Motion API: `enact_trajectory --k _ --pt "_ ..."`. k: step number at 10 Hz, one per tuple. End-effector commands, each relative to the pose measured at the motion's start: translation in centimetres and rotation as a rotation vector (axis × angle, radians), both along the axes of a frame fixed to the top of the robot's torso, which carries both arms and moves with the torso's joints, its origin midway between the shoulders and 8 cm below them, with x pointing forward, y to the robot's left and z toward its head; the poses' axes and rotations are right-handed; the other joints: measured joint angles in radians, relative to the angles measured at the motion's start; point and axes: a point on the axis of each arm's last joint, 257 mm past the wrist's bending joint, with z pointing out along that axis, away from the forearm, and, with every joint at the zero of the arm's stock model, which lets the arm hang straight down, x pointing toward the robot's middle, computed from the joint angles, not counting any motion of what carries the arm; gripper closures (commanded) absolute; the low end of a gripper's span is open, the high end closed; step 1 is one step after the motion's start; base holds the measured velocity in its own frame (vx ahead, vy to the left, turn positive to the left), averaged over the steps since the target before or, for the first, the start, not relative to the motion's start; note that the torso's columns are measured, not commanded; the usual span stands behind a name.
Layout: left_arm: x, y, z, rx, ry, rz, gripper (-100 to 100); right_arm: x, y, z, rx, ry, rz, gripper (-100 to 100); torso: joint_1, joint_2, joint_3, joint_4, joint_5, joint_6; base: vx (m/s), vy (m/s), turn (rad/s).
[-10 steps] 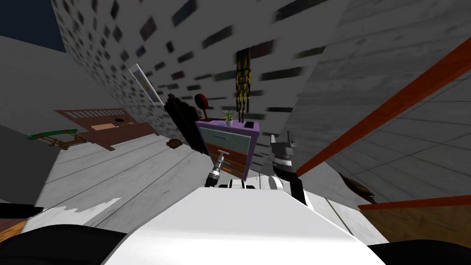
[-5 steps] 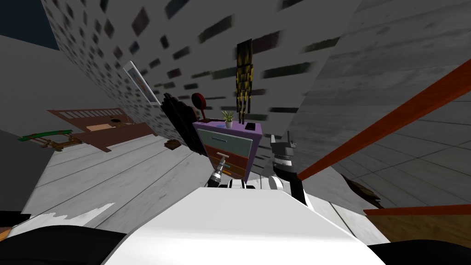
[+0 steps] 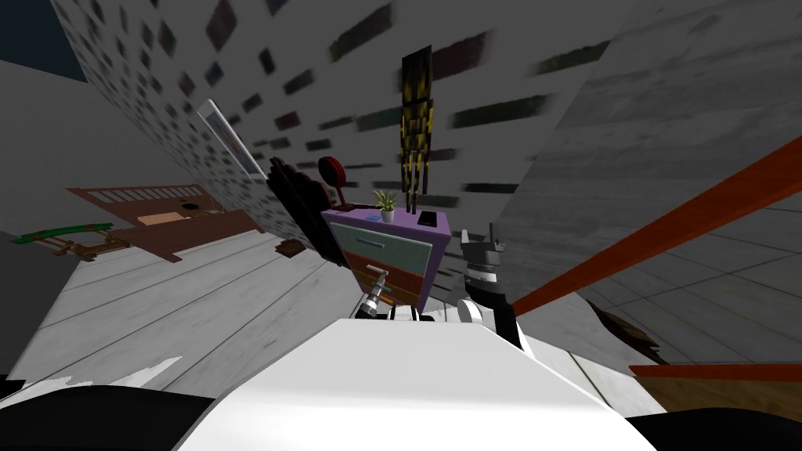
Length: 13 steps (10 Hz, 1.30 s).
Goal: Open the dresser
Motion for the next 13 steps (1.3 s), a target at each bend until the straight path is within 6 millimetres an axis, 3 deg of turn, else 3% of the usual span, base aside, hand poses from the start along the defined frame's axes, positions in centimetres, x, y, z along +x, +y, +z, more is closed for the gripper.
enact_trajectory --k 1,2,3,4,9,10,13 --pt "-0.2 -0.2 -0.8 0.009 0.014 -0.008 -100 0.0 0.0 0.0 0.000 0.000 0.000 0 0.000 0.002 0.001 0.001 0.000 0.000 0.003 0.007 -0.020" --pt "0.6 -0.3 -0.4 0.010 0.016 -0.006 -100 0.0 0.0 0.0 0.000 0.000 0.000 0 -0.001 0.001 0.001 0.001 0.000 0.000 0.003 0.005 -0.014" --pt "0.1 -0.3 -0.6 0.010 0.013 -0.007 -100 0.0 0.0 0.0 0.000 0.000 0.000 0 -0.002 -0.001 0.000 0.000 0.000 0.000 0.000 0.000 0.000" --pt "0.1 -0.3 -0.6 0.010 0.015 -0.007 100 0.0 0.0 0.0 0.000 0.000 0.000 0 -0.001 -0.002 -0.001 0.000 0.000 0.000 0.000 0.000 0.000" --pt "-0.8 -0.4 -0.2 0.010 0.015 -0.016 100 0.0 0.0 0.0 0.000 0.000 0.000 0 -0.001 -0.002 -0.001 0.000 0.000 0.000 -0.144 0.045 0.021" --pt "-0.2 -0.4 -0.3 0.011 0.025 -0.013 -100 0.0 0.0 0.0 0.000 0.000 0.000 0 -0.003 -0.008 -0.004 -0.002 -0.001 0.000 0.057 -0.011 -0.043" --pt "0.6 -0.4 -0.4 0.013 0.037 -0.008 -100 0.0 0.0 0.0 0.000 0.000 0.000 0 -0.001 -0.009 -0.006 -0.002 -0.001 0.000 0.158 -0.031 -0.029"
